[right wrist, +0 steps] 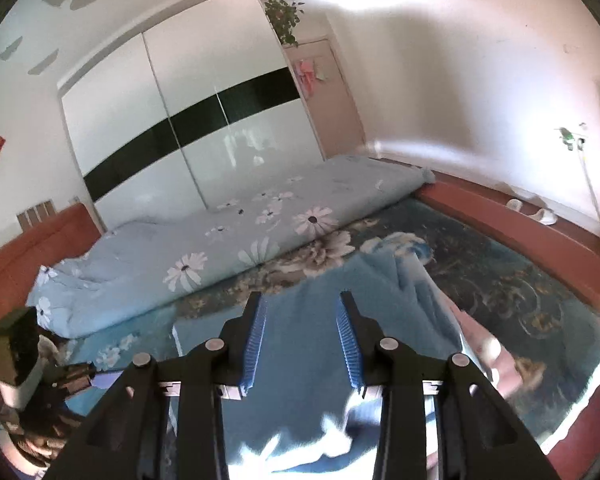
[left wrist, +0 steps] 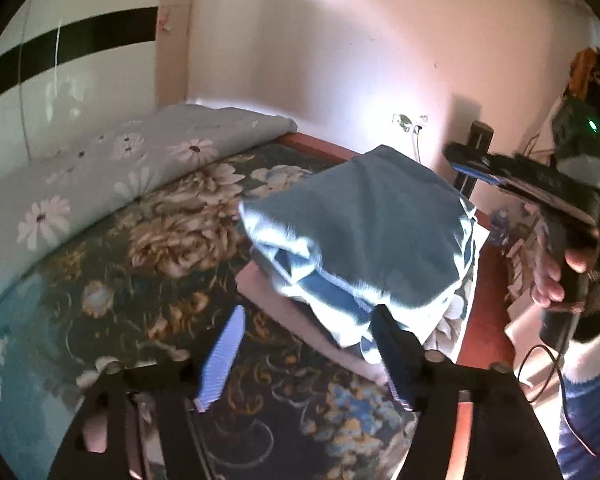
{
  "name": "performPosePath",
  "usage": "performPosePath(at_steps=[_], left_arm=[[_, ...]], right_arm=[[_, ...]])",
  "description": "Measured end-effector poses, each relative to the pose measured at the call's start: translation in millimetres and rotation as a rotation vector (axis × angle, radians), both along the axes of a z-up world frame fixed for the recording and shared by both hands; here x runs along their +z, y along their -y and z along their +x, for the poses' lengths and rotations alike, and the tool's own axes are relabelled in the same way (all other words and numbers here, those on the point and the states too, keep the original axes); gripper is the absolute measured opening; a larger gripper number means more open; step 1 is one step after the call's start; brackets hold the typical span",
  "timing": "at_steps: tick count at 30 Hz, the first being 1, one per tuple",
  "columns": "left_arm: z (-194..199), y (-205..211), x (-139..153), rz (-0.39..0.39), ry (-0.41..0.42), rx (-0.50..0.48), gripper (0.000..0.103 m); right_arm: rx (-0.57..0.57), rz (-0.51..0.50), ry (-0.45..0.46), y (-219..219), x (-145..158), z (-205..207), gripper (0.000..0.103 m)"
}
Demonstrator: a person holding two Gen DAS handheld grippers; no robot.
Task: Fold clothes
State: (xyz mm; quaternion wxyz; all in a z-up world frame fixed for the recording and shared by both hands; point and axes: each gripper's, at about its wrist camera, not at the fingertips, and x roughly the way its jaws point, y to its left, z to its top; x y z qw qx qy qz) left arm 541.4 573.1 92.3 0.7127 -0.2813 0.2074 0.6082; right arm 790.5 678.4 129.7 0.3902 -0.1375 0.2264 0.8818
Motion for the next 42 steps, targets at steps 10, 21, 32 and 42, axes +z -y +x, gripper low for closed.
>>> performPosePath(at_steps=[10, 21, 32, 42], left_arm=[[0, 37, -36, 0.001, 0.043, 0.037, 0.101], [8, 78, -27, 0.041, 0.006, 0.108, 0.103], [30, 96, -10, 0.092, -0.095, 0.148, 0.103], [40, 97, -15, 0.107, -0.112, 0.165, 0.103]], right_arm=[[-0.047, 0.021, 0.13, 73, -26, 5, 0.07], [-0.1, -0.073, 0.154, 96, -49, -3, 0.103], [-0.038, -0.131, 0.151, 116, -66, -13, 0.103], [-0.04, -0.193, 0.149, 120, -87, -3, 0.103]])
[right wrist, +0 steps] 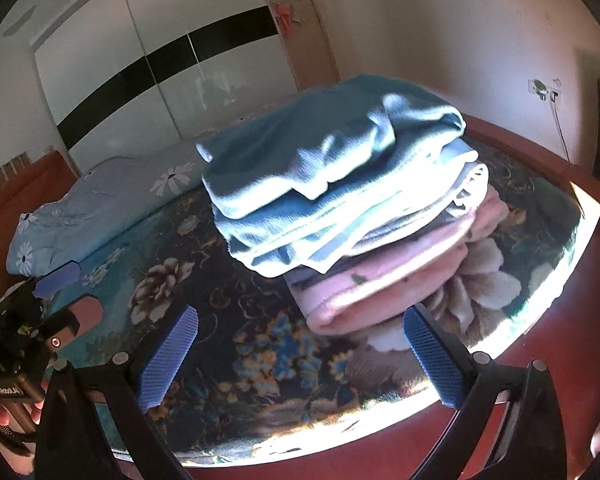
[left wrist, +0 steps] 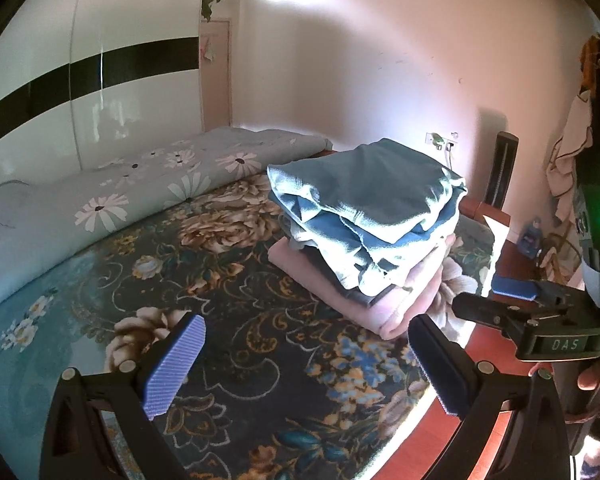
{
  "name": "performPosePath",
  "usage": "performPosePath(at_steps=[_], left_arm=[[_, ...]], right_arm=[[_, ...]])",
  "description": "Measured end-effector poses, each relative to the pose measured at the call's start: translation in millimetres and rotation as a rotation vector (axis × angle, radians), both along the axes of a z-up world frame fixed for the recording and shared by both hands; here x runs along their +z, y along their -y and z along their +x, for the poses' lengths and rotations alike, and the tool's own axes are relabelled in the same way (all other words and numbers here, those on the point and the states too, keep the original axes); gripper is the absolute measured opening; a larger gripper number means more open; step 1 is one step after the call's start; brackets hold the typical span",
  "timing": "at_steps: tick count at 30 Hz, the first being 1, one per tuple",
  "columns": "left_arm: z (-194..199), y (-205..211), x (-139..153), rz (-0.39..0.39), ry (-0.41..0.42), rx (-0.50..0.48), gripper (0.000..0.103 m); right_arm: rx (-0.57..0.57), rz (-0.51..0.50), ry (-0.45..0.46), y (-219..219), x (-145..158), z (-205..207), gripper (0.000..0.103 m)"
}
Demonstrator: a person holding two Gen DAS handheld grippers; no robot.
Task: Fold clothes
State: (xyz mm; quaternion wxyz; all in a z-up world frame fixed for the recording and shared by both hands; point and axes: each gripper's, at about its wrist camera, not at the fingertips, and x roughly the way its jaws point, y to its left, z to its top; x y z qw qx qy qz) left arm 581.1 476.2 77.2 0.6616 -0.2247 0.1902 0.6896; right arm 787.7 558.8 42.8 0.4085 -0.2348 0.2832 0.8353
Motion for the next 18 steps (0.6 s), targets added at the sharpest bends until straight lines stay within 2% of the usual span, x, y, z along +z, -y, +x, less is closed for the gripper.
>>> performPosePath(at_steps=[5, 9, 18], left_arm=[[2, -6, -4, -0.018, -0.001, -0.018, 0.103], [4, -12, -9, -0.039, -0.02, -0.015, 0.103], [10, -19, -13, -0.046, -0.028, -0.013, 0.103]], right_arm=[[-0.046, -0.012, 0.01, -5, -3, 6, 0.103], [-0.077, -0.01, -0.023, -10, -1, 13, 0.103], [-0.087, -0.02, 0.033, -16, 1, 5, 0.103]])
